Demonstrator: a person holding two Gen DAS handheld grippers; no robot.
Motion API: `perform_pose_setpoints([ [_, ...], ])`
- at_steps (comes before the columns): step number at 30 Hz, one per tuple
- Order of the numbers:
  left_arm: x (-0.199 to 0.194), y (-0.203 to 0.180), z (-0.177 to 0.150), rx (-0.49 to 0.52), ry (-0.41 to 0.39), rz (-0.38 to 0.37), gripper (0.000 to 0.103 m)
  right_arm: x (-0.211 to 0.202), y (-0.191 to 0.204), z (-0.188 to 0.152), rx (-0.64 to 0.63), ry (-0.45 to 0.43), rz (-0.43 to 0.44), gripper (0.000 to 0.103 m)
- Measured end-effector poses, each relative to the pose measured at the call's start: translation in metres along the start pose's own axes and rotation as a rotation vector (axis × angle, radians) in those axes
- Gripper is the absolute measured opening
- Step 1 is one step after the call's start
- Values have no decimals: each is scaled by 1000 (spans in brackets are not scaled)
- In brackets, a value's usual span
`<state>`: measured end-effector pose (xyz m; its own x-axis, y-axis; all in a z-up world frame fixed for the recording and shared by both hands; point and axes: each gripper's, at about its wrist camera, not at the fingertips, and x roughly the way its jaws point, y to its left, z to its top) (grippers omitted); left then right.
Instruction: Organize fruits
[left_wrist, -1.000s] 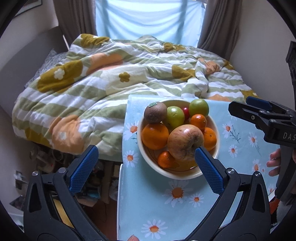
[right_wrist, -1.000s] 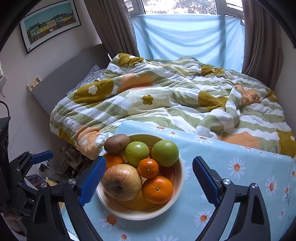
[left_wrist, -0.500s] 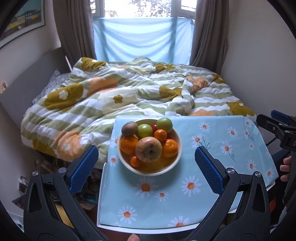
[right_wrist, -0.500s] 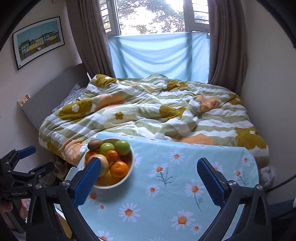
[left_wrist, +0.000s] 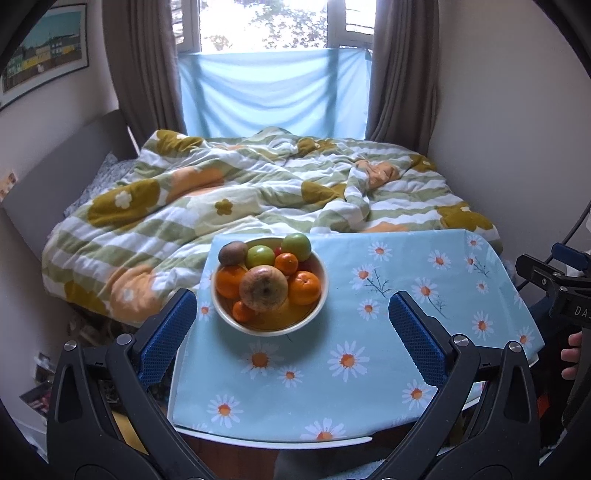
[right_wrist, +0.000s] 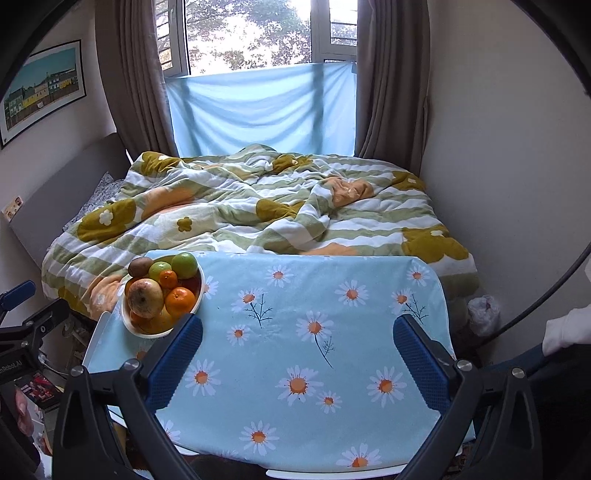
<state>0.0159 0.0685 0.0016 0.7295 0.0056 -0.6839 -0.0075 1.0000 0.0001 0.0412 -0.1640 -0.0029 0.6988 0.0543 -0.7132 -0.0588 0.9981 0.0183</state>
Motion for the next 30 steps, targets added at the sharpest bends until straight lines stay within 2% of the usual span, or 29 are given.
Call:
perform_pose_setpoints([
  [30,1,-7,9,-3,-9,17,103,-3,-9,-1,-2,-8,-23,103],
])
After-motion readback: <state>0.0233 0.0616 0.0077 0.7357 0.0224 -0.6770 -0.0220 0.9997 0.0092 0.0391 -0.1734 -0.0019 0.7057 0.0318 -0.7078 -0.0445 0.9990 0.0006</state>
